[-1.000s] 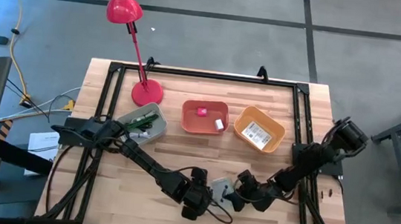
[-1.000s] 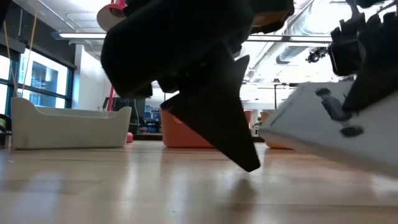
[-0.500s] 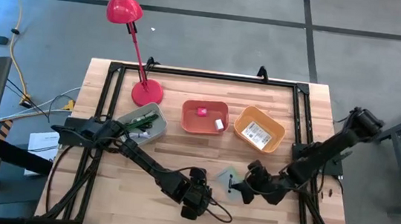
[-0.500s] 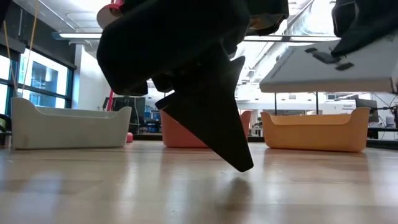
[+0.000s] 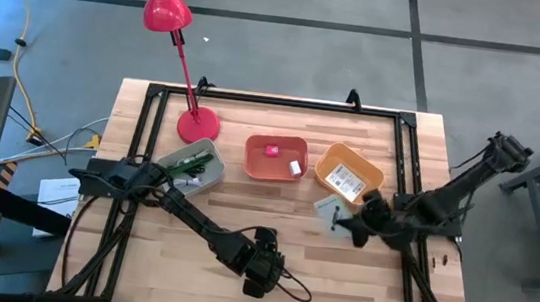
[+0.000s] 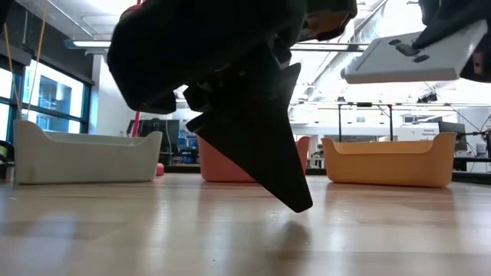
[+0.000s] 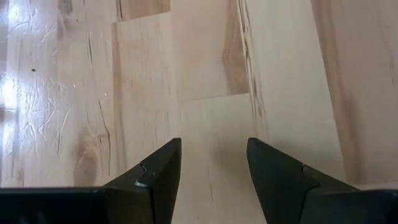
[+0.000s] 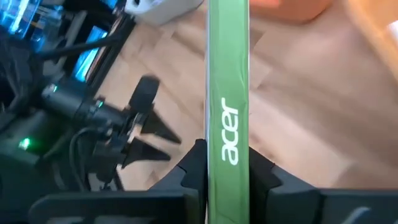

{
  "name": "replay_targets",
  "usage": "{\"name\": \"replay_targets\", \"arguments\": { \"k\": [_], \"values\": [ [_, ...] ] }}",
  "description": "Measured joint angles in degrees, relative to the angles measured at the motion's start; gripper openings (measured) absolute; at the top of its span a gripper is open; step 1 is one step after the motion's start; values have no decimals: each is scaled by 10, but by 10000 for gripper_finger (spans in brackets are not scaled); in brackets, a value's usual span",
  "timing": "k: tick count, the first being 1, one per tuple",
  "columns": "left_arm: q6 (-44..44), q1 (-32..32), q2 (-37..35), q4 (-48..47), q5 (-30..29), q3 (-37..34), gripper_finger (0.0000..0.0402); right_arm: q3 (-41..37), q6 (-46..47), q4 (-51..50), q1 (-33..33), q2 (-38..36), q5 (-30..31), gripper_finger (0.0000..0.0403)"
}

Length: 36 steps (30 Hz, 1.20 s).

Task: Pick and place items into bin
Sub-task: Put the white box on top of the other white box in the yellow bin

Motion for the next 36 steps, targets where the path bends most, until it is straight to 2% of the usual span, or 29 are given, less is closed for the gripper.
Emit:
{"name": "replay_targets", "arguments": {
  "k": [5, 11, 17, 21, 28, 32, 36],
  "values": [
    [-8, 0, 0, 0, 0, 0, 172, 0, -2, -112, -41, -89, 1, 63],
    [-16, 1, 0, 6, 1, 0, 172, 0, -15, -238, -107, -171, -2, 45],
    [-30, 1, -1, 11, 0, 0, 172, 0, -40, -325, -179, -226, -7, 53],
    [-29, 1, -1, 42, -5, 0, 172, 0, -83, -341, -229, -246, -28, 60],
    [-7, 1, -1, 113, -10, 1, 172, -3, -165, -322, -304, -248, -65, 45],
    [-6, 1, -1, 131, -13, 1, 172, -5, -202, -307, -345, -240, -90, 60],
    [-8, 1, -1, 140, -13, 1, 172, -5, -254, -289, -388, -221, -119, 54]
  ]
}}
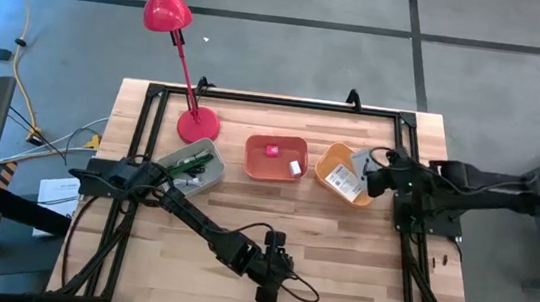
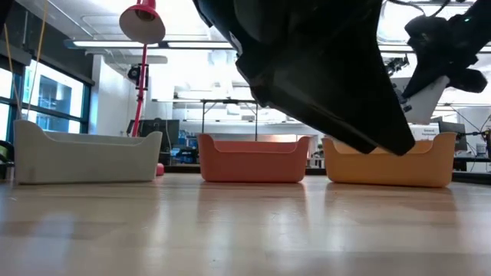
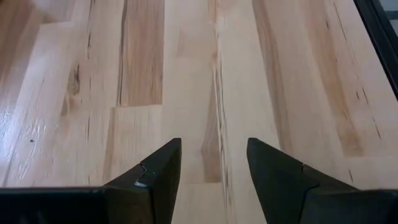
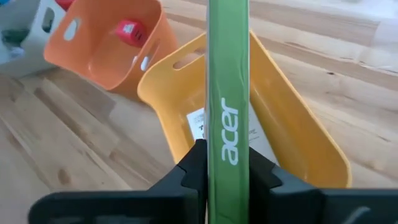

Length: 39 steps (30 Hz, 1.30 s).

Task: Pick and place items into bin
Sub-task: Put the white box on top of the other white box in the yellow bin

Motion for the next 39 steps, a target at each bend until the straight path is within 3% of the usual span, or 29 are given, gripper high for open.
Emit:
{"name": "replay_targets", "arguments": {
  "k": [13, 21, 32, 39],
  "values": [
    [-7, -1, -12, 52, 28, 0, 172, 0, -165, 58, -154, 118, -148, 57],
    [46, -1, -58, 50, 20, 0, 172, 0, -246, 111, -219, 182, -229, 55],
    [57, -1, -86, 7, -15, 0, 172, 0, -329, 136, -239, 278, -279, 52],
    [56, -1, -85, 5, -12, 0, 172, 0, -342, 134, -239, 296, -283, 85]
  ]
}}
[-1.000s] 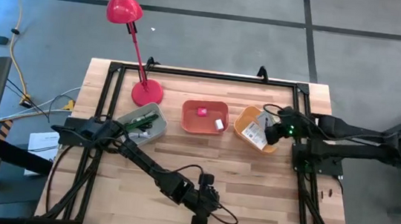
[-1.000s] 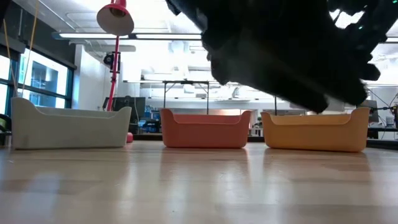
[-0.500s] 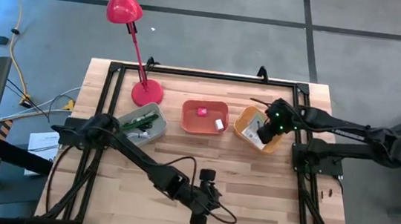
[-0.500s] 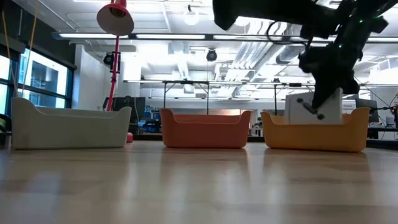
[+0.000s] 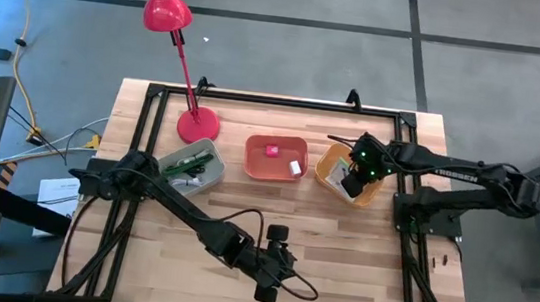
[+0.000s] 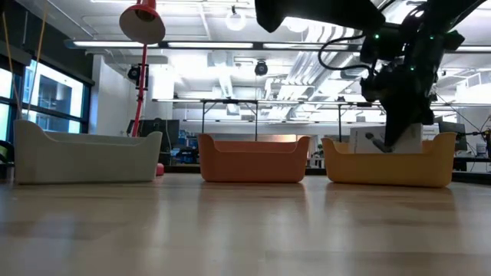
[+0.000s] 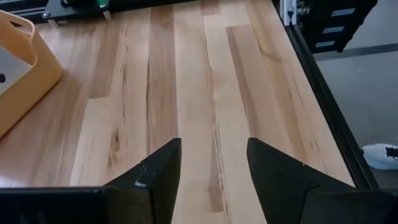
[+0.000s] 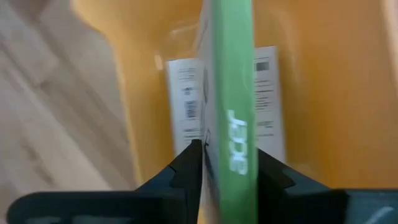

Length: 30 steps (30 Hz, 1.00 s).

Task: Pick and place items into bin
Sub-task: Put the white box on top of the other white box in the yellow bin, then return to Home Position

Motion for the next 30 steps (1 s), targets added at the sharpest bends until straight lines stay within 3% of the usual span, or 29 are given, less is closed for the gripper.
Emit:
{"name": "replay_targets", "arguments": {
  "k": [20, 30],
  "values": [
    [0, 0, 1, -14, -2, 0, 172, 1, -9, -23, 0, -64, 63, 211],
    [-2, 0, 1, -13, -5, 0, 172, 1, -24, -30, 0, -93, 84, 243]
  ]
}}
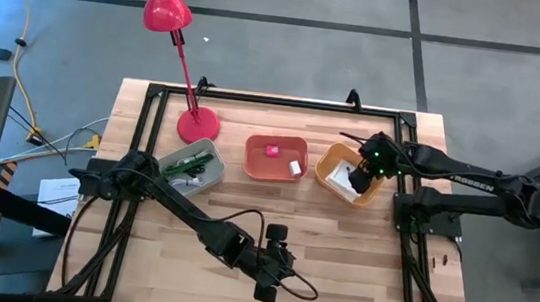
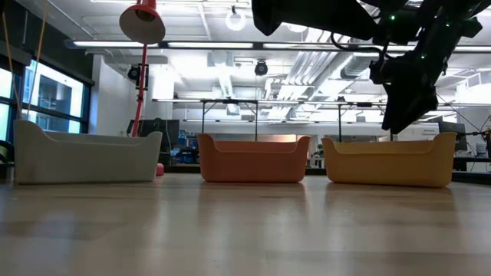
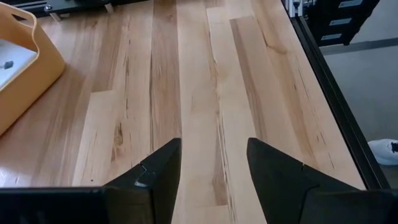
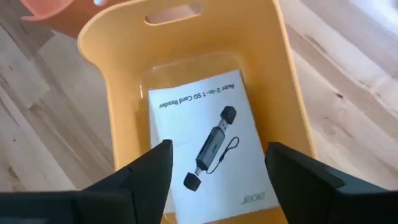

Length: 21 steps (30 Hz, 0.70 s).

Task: Pick and place items into bin
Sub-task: Return to Home Position

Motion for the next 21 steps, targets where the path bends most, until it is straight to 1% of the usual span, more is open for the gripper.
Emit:
{"name": "replay_targets", "arguments": {
  "k": [3, 6, 9, 12, 15, 18, 21],
  "values": [
    [-1, 0, 0, 0, 0, 0, 172, 3, 0, -1, 0, -2, 4, 245],
    [4, 0, -2, 13, 0, 0, 172, 24, -13, 0, 3, -2, -17, 244],
    [77, -1, -19, 36, -3, 14, 172, 66, -47, 12, 16, -3, -37, 242],
    [155, 0, -53, 16, -23, 41, 172, 124, -73, 23, 29, -4, -26, 241],
    [221, 0, -80, -50, -39, 82, 173, 187, -78, 12, 40, -5, 7, 241],
    [297, 0, -95, -137, -65, 140, 173, 255, -90, -5, 48, -8, 39, 240],
    [357, 0, -98, -184, -67, 209, 172, 316, -104, -9, 60, -17, 60, 241]
  ]
}}
